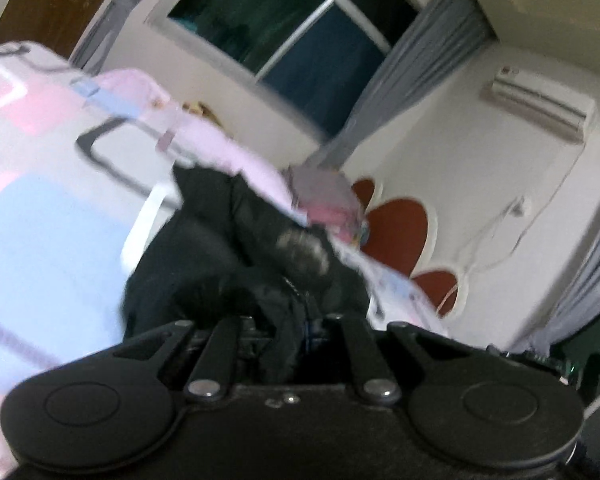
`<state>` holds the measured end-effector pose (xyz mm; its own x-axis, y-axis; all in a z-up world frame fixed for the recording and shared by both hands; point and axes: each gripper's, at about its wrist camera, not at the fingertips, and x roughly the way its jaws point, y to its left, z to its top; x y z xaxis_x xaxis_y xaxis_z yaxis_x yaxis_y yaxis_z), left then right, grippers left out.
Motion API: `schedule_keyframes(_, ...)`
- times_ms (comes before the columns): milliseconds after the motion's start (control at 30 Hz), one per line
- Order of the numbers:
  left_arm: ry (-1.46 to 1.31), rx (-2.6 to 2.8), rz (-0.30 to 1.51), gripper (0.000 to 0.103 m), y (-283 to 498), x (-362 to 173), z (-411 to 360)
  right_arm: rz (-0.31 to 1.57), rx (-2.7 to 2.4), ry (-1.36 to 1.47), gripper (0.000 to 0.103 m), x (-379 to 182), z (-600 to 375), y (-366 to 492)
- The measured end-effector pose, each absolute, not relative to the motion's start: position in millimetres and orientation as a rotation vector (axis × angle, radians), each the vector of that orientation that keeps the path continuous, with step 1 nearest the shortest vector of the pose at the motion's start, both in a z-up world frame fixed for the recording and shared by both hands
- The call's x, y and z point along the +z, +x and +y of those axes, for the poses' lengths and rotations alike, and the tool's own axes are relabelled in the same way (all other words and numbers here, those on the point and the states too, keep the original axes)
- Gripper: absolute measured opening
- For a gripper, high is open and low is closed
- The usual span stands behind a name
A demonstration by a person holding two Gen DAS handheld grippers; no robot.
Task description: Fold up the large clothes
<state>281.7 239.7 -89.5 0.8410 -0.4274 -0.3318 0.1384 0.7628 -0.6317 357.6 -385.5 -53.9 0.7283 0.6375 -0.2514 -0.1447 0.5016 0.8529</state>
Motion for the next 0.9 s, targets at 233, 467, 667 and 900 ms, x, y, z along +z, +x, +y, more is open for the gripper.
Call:
schedule_keyframes(233,-0.608,-0.288,0.452,0.009,382,-62,234,0.621,0.452,1.038,0.013,-40,-388,462)
schedule_keyframes(467,-0.621,-0.231,0.521,0.009,491,-73,236,0.696,0.401,1.143,0.013,-76,-387,574)
schedule_keyframes(667,-0.698,-0.172,0.587,0.023,576,-110,261,0.8,0.342,1.189,0.029,-136,-385,667)
schedule_keyframes(900,-0.81,-0.162,0.663,0.029,634,-150,270,0.727,0.299,1.315,0.057,-181,-390,716)
